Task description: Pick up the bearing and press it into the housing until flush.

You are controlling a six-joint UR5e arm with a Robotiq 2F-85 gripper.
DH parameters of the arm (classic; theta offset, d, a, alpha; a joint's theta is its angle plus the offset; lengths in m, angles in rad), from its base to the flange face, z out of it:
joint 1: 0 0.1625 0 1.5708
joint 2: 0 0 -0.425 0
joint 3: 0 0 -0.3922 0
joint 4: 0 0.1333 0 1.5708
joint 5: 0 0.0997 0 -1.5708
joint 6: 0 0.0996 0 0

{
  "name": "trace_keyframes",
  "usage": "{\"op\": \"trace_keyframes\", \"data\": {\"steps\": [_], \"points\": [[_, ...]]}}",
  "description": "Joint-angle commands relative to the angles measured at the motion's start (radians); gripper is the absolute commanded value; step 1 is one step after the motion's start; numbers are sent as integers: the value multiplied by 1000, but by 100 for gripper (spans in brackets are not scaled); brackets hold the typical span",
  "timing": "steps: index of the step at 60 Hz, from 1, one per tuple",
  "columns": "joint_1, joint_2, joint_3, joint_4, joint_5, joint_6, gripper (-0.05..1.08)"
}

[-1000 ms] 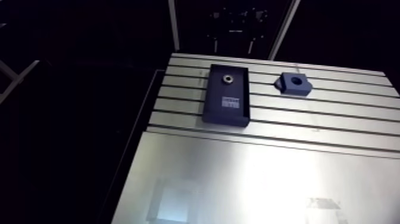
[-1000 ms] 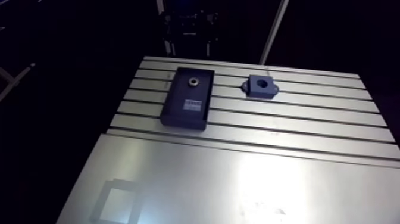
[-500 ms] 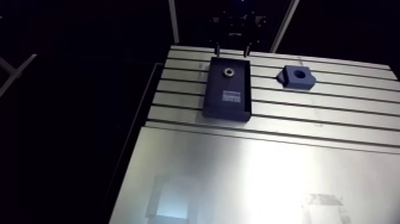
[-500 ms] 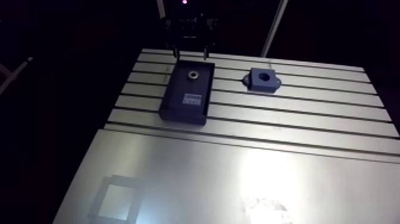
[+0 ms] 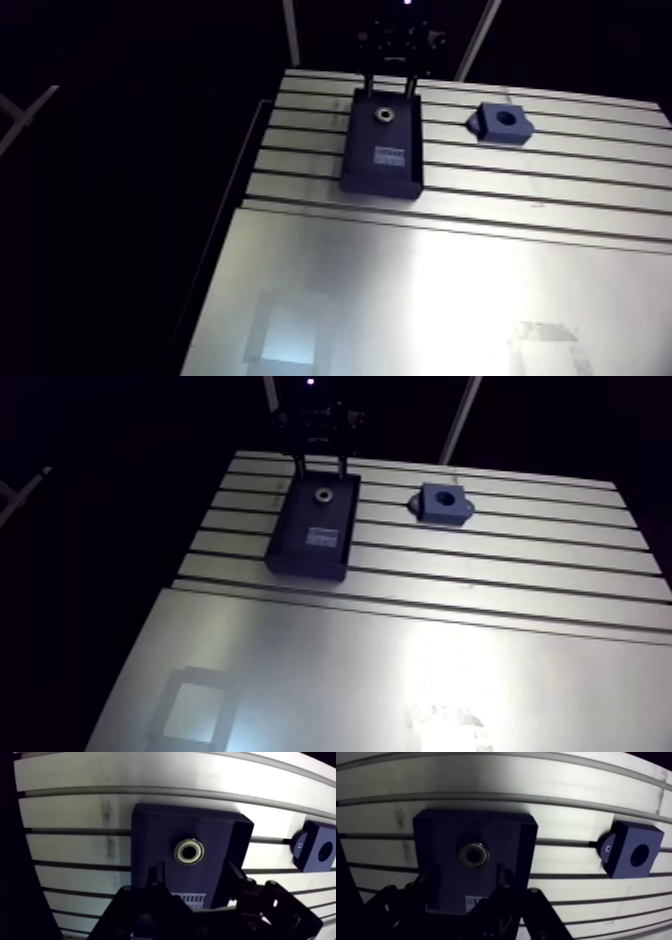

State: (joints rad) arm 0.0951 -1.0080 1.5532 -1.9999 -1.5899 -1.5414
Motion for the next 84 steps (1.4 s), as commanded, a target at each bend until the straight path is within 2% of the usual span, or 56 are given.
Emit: {"op": "trace_keyframes", "data": {"steps": [1, 13, 84], "points": [[-2, 12, 4, -7, 0, -2, 37], [0, 19, 9, -38, -1, -2, 37], [2, 47, 23, -40, -3, -13, 40]]}}
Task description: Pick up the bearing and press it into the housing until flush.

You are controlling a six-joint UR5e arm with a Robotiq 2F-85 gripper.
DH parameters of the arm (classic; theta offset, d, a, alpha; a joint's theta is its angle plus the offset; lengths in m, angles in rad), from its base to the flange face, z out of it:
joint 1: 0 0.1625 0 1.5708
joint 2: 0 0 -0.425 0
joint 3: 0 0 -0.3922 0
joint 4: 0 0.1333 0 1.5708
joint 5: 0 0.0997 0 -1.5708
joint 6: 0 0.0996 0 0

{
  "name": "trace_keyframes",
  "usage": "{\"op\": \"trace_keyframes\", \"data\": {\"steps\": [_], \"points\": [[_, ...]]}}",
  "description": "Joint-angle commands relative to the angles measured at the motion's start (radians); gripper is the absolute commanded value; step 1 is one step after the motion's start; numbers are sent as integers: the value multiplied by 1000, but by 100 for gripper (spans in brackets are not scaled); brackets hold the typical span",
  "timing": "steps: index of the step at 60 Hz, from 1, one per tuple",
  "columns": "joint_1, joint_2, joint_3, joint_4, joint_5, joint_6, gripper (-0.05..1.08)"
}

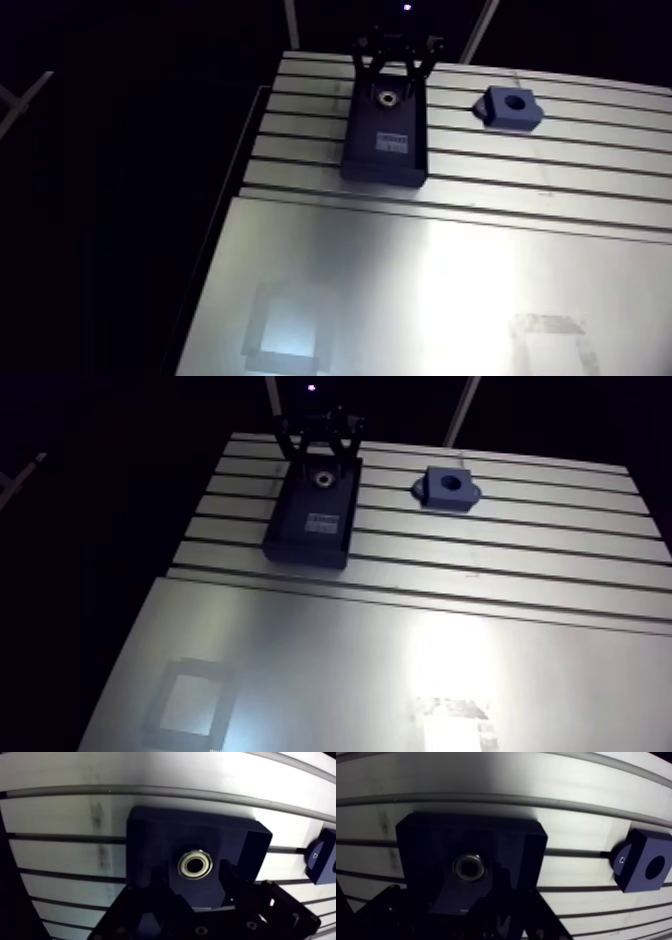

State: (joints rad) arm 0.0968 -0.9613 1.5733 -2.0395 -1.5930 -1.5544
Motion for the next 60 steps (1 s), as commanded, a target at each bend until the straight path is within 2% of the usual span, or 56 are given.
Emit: {"op": "trace_keyframes", "data": {"steps": [1, 60], "points": [[-1, 2, 3, 0, 0, 0, 40], [-3, 10, -2, 0, 0, -2, 45]]}}
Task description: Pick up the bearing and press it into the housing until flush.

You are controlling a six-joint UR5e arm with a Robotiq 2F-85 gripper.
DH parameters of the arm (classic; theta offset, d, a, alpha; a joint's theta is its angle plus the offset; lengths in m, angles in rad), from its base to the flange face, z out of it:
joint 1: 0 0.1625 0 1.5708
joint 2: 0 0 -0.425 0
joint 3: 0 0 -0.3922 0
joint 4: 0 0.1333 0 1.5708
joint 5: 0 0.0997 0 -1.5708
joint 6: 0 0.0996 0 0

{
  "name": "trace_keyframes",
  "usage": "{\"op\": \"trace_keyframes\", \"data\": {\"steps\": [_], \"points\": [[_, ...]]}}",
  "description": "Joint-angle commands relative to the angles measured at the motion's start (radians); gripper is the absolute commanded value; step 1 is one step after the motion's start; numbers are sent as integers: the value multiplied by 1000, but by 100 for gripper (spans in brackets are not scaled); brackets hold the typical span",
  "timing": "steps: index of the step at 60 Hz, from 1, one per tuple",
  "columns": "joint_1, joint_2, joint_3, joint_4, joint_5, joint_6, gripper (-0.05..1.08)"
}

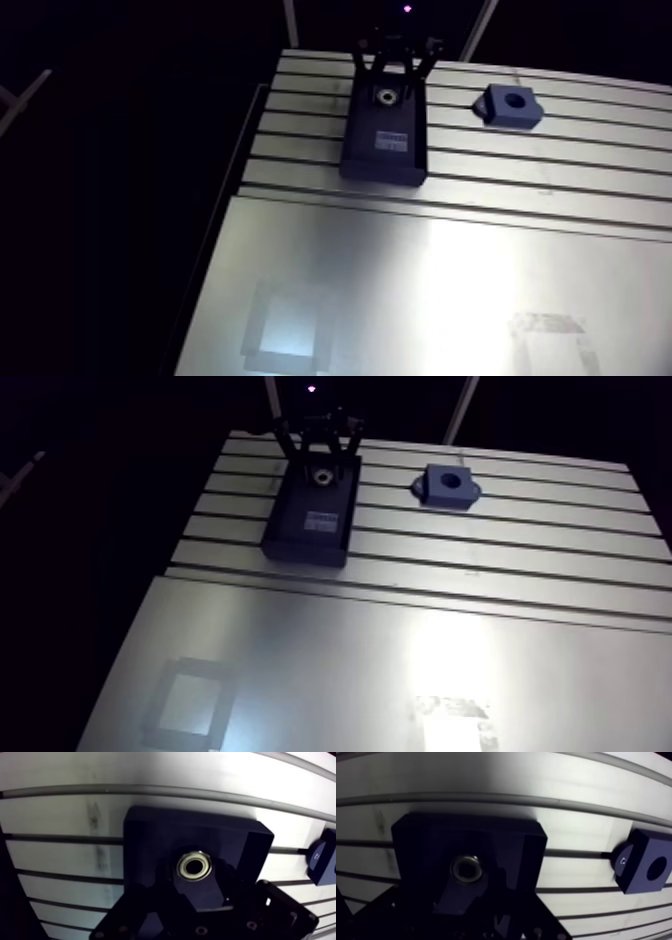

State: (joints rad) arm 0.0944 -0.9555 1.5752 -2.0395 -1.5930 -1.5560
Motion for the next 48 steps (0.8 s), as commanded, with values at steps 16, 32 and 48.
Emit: {"op": "trace_keyframes", "data": {"steps": [16, 32, 48], "points": [[-1, 4, -7, 0, 0, 0, 47], [-1, 4, -5, 0, 0, 0, 47], [-1, 4, -5, 0, -1, 0, 50]]}}
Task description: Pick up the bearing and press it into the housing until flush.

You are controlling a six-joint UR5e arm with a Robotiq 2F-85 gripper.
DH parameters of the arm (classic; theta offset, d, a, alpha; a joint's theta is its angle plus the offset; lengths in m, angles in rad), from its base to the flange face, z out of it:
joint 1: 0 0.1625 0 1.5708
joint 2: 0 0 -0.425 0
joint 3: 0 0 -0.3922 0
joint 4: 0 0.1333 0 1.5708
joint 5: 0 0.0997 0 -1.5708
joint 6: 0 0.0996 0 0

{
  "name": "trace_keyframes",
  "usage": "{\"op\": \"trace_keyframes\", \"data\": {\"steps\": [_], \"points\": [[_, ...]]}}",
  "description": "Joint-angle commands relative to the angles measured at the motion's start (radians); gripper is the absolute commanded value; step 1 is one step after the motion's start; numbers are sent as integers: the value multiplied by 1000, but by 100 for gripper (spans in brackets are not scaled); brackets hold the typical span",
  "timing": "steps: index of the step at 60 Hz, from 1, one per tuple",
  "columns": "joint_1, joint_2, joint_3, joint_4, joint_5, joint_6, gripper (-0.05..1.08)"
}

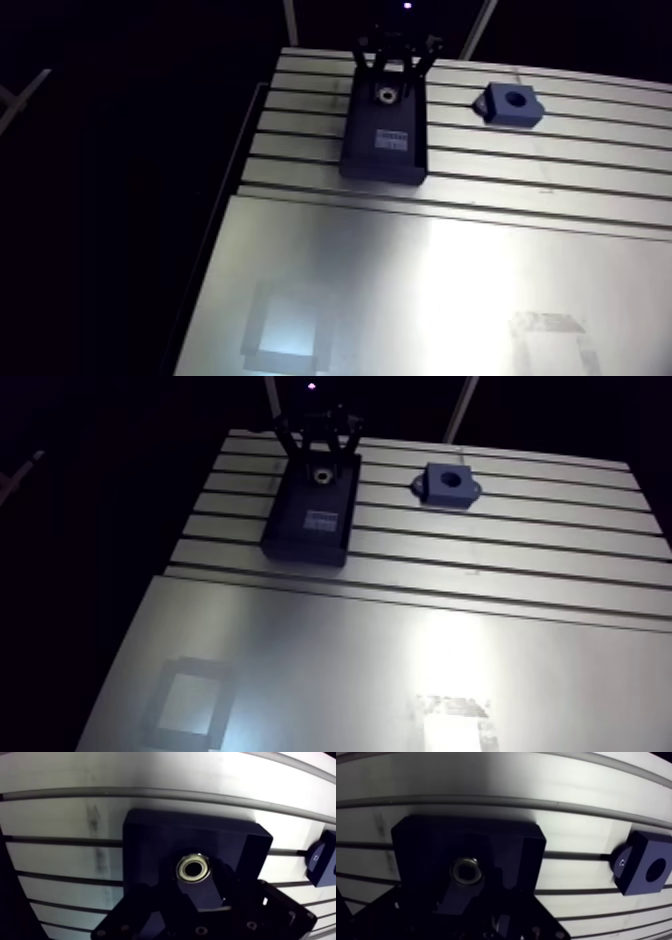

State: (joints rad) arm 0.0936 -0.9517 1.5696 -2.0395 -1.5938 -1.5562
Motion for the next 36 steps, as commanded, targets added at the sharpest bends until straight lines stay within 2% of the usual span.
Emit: {"op": "trace_keyframes", "data": {"steps": [1, 36], "points": [[0, 3, 0, 0, -1, 0, 50], [0, 0, 0, 0, -1, 0, 55]]}}
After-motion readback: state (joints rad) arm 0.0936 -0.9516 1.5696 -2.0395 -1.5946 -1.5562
